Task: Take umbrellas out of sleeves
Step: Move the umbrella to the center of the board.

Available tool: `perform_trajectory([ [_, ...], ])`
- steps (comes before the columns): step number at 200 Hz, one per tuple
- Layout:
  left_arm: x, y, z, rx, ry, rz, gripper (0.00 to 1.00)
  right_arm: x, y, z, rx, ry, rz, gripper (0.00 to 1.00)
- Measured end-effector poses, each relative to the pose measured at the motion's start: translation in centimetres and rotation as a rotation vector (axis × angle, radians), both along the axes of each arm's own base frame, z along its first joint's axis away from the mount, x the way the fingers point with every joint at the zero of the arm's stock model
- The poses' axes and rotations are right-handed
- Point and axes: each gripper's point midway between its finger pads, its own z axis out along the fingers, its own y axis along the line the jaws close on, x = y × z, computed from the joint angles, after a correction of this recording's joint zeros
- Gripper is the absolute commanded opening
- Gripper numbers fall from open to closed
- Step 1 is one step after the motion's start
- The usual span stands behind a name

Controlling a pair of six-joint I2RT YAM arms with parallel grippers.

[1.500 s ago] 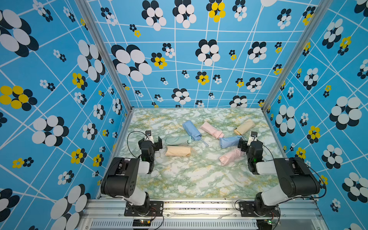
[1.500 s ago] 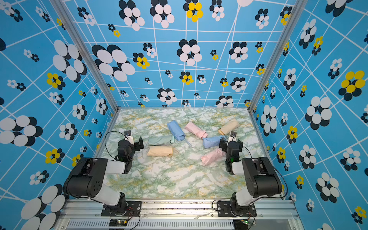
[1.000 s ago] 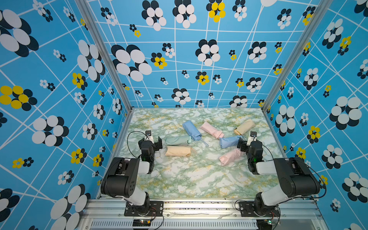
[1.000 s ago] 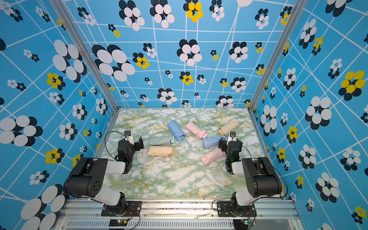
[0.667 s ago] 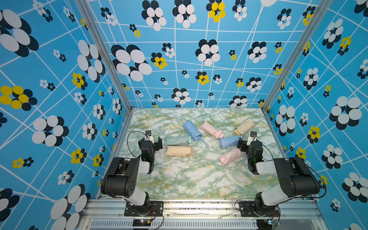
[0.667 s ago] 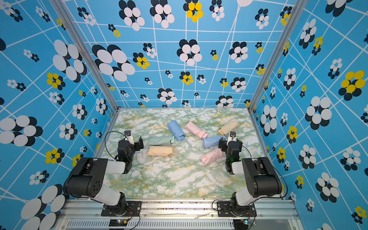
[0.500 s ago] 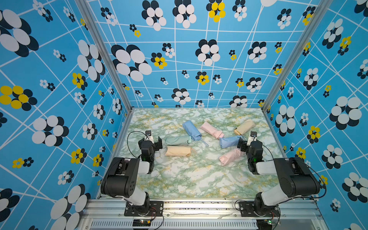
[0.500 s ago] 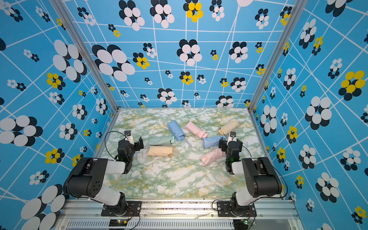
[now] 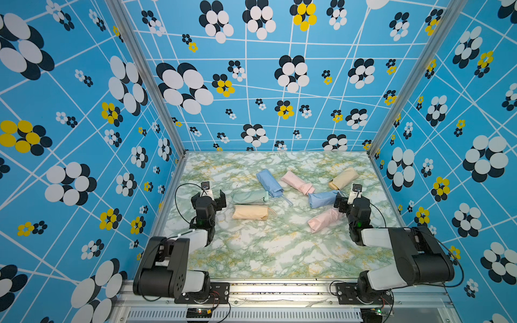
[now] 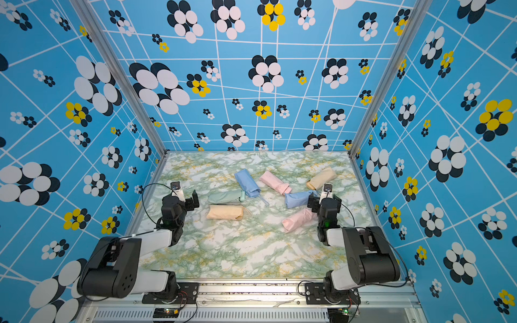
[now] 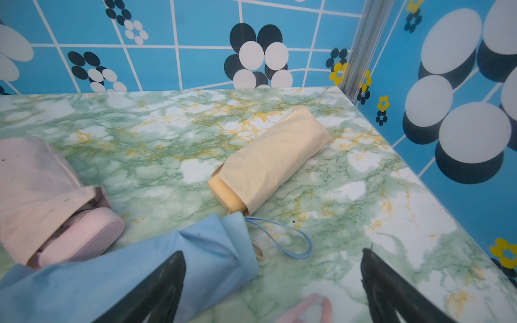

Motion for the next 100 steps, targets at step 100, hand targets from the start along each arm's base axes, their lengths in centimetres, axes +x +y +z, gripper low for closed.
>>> perform_trajectory([
  [100, -2.6, -5.9, 5.4, -0.360, 0.117, -0.236, 0.99, -1.6, 4.5, 10.9, 0.162, -0.043, 0.195, 0.99],
])
